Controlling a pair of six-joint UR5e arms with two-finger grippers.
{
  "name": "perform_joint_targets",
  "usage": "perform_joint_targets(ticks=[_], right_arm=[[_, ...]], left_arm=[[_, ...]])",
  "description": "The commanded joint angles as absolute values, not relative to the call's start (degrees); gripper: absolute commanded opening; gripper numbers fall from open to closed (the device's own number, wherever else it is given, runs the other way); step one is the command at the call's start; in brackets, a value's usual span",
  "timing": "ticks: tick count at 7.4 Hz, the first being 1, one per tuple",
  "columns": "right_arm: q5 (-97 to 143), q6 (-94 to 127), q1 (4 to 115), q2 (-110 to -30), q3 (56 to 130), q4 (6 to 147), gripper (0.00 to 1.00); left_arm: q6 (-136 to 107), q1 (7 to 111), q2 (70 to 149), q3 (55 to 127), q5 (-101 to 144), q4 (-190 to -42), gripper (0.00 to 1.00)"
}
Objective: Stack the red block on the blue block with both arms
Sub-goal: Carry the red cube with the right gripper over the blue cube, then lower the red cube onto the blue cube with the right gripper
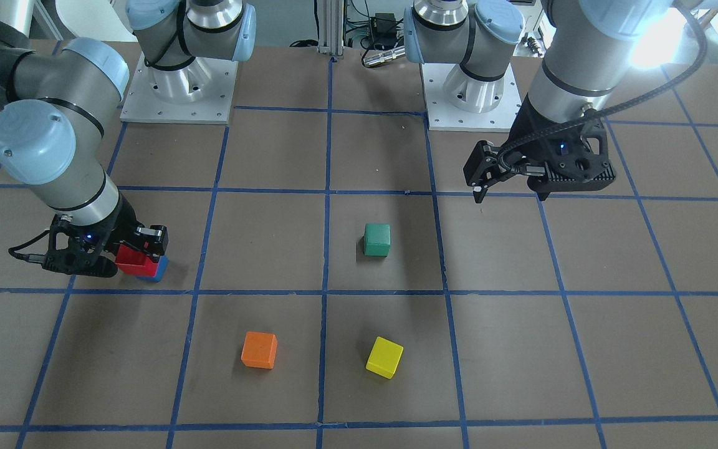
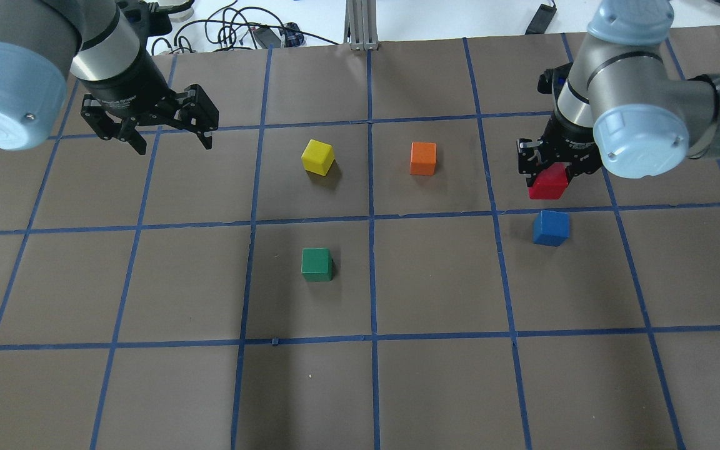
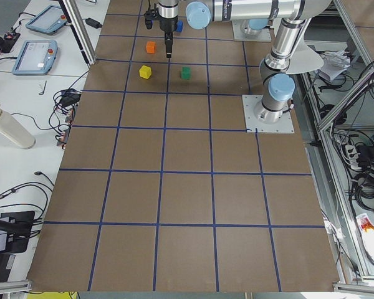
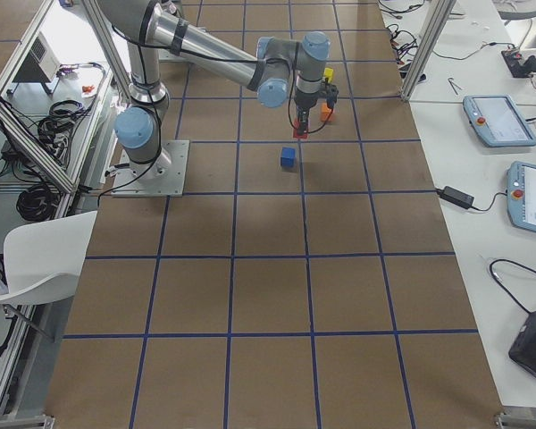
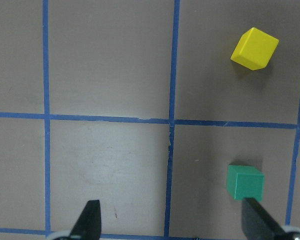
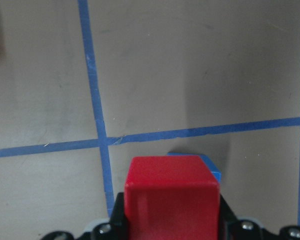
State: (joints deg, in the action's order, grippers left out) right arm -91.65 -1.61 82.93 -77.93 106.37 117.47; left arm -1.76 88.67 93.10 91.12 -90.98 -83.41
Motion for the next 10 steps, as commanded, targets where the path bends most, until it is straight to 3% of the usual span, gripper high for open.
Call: perform_joint_targets(ticks=[1,10], right_arm=[[-92.2,-2.1,82.0,-78.0,112.7,126.3,0.23],[-92.2,-2.6,78.7,-80.8,115.3,123.4,0.22]], left_arm=[[-1.8,88.7,93.0,91.1,-91.0,-83.4,1.00],[-1.8,88.8,93.4,90.8,-90.9,-83.3,1.00]])
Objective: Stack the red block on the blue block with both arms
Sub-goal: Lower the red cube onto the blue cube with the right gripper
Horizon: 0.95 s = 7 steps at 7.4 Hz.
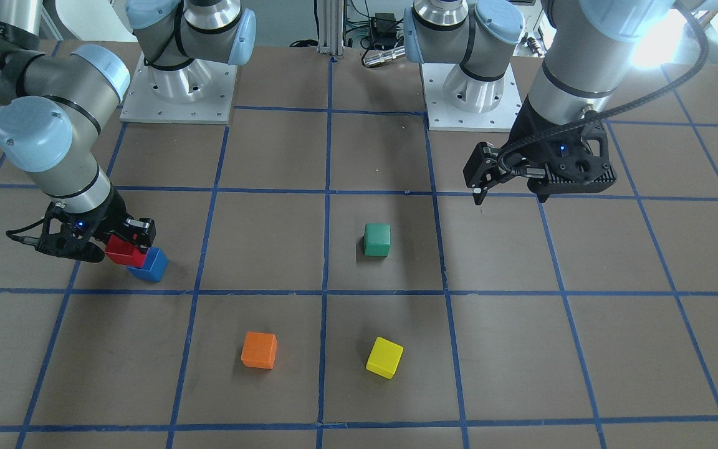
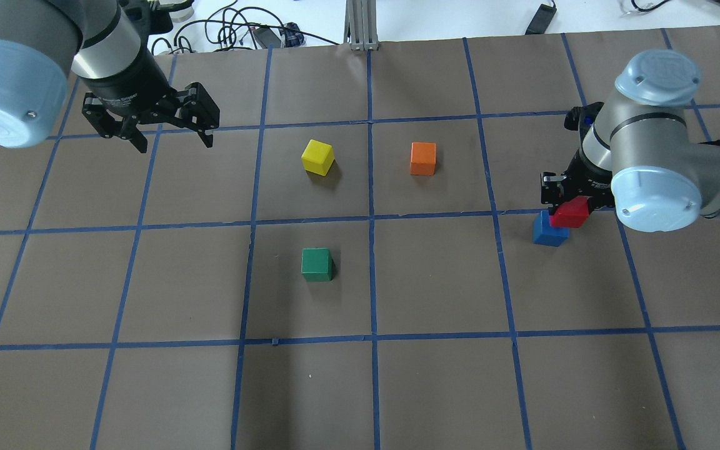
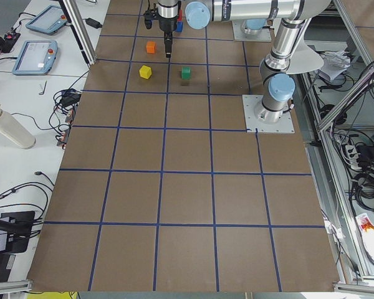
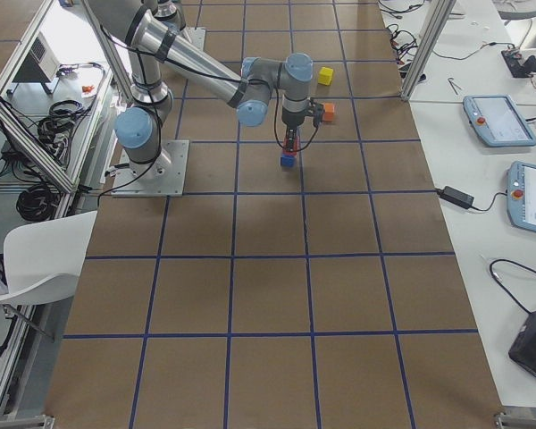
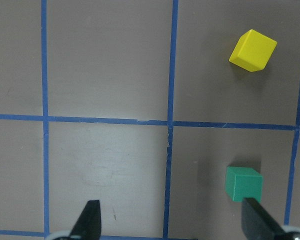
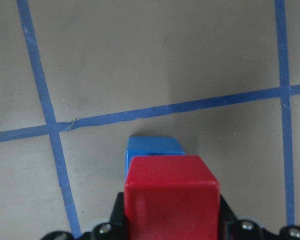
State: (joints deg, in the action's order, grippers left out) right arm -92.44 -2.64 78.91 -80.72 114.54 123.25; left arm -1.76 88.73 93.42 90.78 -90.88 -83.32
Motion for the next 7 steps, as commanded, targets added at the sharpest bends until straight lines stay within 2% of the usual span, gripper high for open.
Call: perform_joint_targets(ticks=[1,7], right_arm=[[-92.2,-2.6,78.7,-80.9,115.7,123.7,0.22],[-92.0,-2.2,78.8,-80.3,115.6,124.0,0.31]], left_arm=[[-1.8,88.8,93.4,90.9,-90.9,-83.4,1.00],[-1.7,88.8,93.4,90.9,-90.9,-83.3,1.00]])
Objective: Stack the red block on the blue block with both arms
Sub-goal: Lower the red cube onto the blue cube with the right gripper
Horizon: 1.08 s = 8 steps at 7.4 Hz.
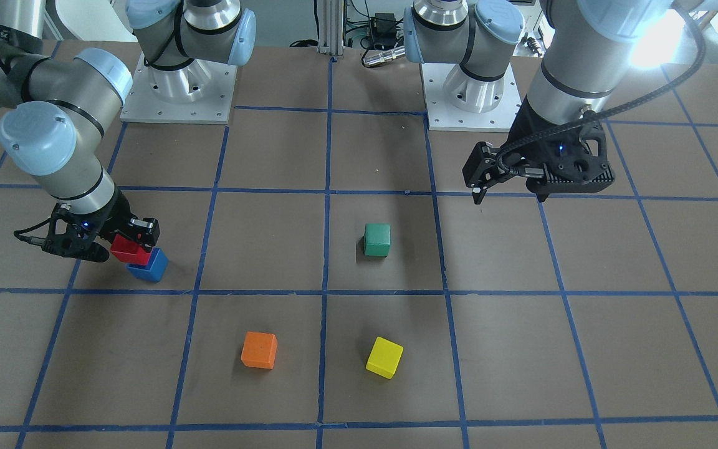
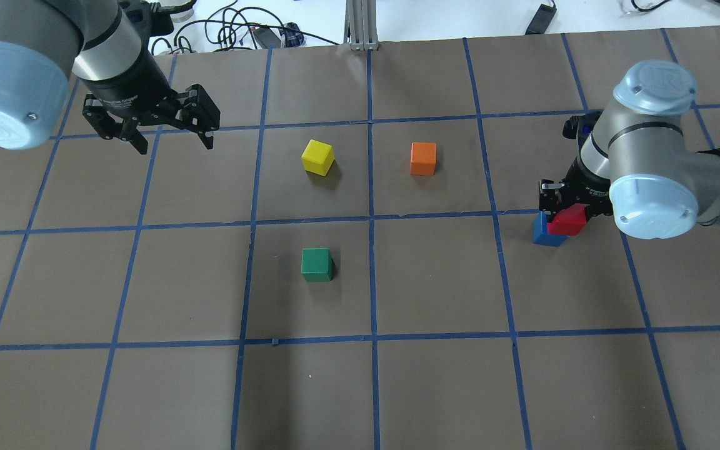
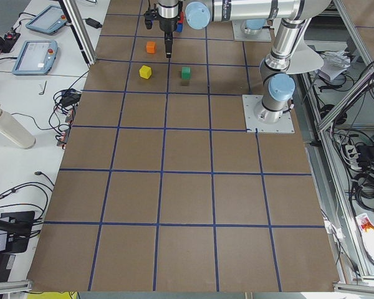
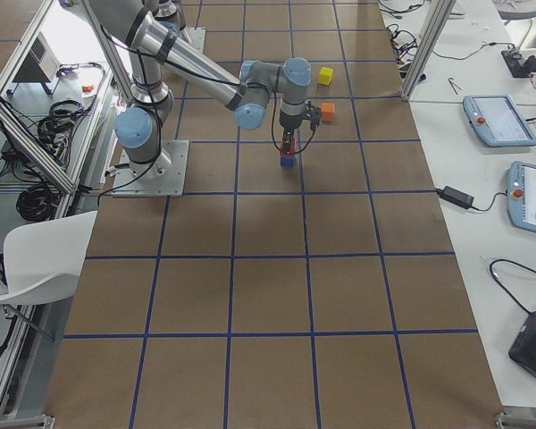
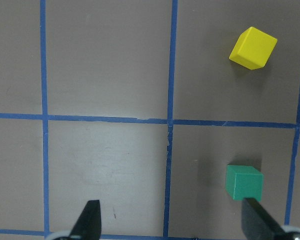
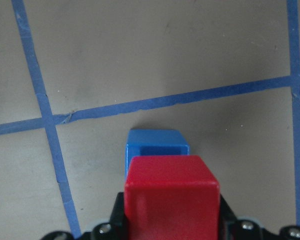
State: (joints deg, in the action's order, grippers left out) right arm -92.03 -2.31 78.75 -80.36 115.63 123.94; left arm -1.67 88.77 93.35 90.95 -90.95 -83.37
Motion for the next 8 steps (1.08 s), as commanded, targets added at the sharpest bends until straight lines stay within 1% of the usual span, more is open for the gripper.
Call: perform_joint_targets(ticks=[1,2,4,8], right_arm=[[-91.9,-2.0,78.8,-80.2,115.6,124.5,0.31],[-91.9,-1.9,78.8,-80.2,115.8,125.0,0.32],[-91.7,-1.9,78.8,-80.2,115.9,125.7,0.41],[-89.6,-1.9,78.8,-80.2,115.9,125.9,0.44]], left_arm=[[-1.7,88.8,93.5,90.5,-90.9,-83.3,1.00],[-1.7,88.8,93.5,90.5,-90.9,-83.4,1.00],[-1.7,88.8,93.5,90.5,-91.0,-83.4,1.00],[-1.6,88.8,93.6,90.5,-91.0,-83.3,1.00]])
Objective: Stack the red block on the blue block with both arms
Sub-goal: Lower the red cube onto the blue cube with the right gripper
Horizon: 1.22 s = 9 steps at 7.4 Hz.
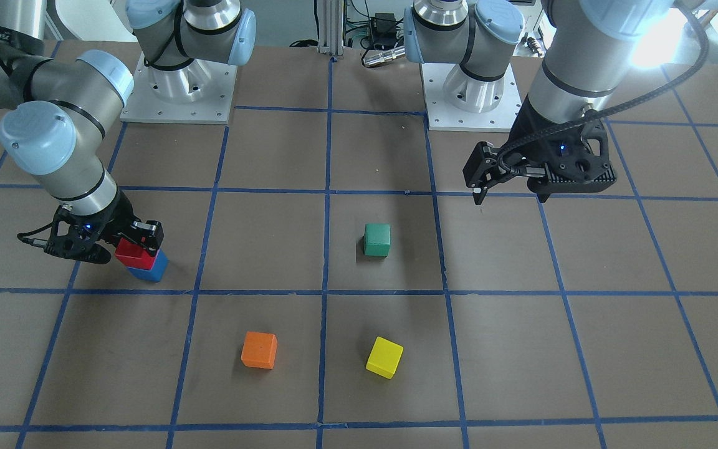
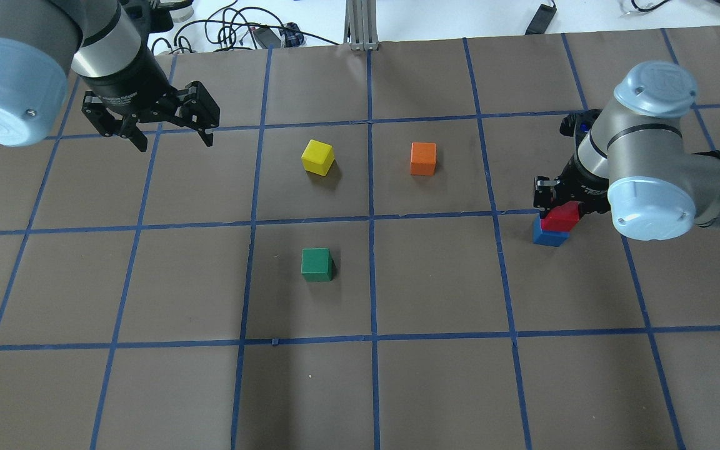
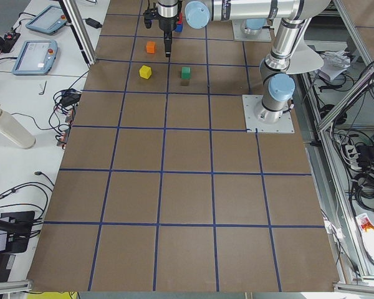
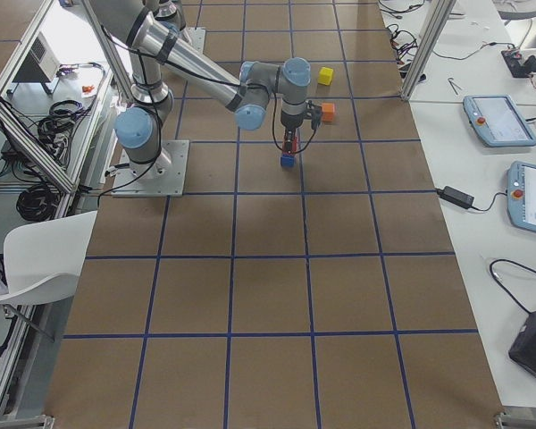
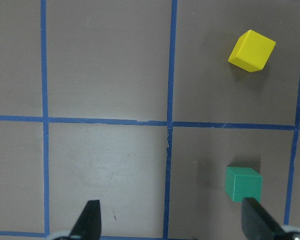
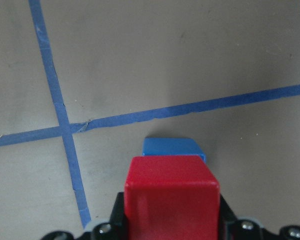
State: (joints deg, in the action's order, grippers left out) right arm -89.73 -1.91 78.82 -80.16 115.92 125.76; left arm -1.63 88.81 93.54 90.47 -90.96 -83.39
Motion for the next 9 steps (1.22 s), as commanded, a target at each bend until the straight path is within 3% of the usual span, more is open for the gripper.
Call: perform_joint_targets(ticks=[1,9], right_arm=[[-89.7,-2.1,78.8,-80.2,115.8,125.9,0.44],[-90.0,-1.1,78.7,-80.1,116.1,126.5,0.41]], left_arm=[[-1.6,88.8,93.6,90.4,-91.0,-83.4,1.00],[-1.6,88.9,93.6,90.5,-91.0,-83.4,1.00]])
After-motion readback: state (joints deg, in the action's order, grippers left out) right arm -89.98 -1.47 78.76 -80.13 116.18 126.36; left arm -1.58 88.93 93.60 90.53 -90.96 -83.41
